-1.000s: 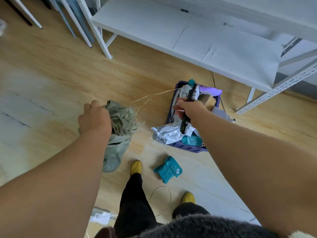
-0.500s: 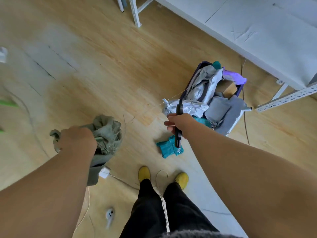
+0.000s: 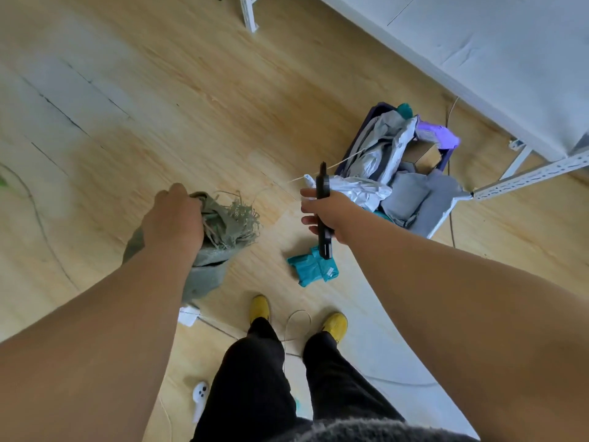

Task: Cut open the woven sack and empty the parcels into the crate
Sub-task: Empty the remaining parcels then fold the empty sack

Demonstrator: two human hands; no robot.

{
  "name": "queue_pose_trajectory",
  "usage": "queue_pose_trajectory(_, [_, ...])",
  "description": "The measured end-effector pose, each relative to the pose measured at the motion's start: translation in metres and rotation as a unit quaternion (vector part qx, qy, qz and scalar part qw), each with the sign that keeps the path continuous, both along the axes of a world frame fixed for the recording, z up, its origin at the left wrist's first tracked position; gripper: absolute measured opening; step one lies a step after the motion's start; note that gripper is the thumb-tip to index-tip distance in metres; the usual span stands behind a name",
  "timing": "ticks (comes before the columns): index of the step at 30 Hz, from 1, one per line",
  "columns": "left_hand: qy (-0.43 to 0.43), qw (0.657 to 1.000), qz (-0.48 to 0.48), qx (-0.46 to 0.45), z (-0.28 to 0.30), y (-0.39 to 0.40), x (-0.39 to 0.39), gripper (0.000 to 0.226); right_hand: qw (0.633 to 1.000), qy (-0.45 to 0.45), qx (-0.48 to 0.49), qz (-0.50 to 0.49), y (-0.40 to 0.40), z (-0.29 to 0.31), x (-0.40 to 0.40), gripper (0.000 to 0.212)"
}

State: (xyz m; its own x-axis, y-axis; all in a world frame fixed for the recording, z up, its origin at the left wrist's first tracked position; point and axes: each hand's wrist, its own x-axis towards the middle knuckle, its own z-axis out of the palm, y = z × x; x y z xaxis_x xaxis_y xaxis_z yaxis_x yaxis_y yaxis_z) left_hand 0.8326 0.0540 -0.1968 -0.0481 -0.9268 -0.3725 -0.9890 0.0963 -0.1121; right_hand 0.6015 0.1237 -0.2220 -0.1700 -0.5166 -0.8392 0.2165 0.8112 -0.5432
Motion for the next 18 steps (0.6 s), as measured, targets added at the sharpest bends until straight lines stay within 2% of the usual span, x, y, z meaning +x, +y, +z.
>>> queue_pose_trajectory(3, [0.005,0.995,-0.099,-0.019,-0.005,-0.019,-0.010,0.029,0.999,0.011,0.019,-0.023,-0.009,-0.002,-0.005,0.034])
queue_pose_trajectory(6, [0.023,0.992,-0.120,-0.037,-0.009,-0.050,-0.020,0.033,0.996,0.034,0.043,-0.075,-0.024,-0.007,-0.015,0.033])
queue_pose_trajectory(10, [0.017,0.992,-0.126,-0.021,-0.023,-0.108,-0.042,0.033,0.977,0.074,0.048,-0.194,-0.057,-0.022,-0.027,0.036])
queue_pose_trajectory(12, [0.008,0.993,-0.119,-0.016,-0.035,-0.130,-0.045,0.032,0.974,0.067,0.061,-0.207,-0.069,-0.035,-0.023,0.036])
queue_pose_trajectory(18, [-0.050,0.978,-0.202,0.032,-0.094,-0.156,-0.060,0.023,0.969,0.052,0.115,-0.214,-0.058,-0.086,-0.019,0.033])
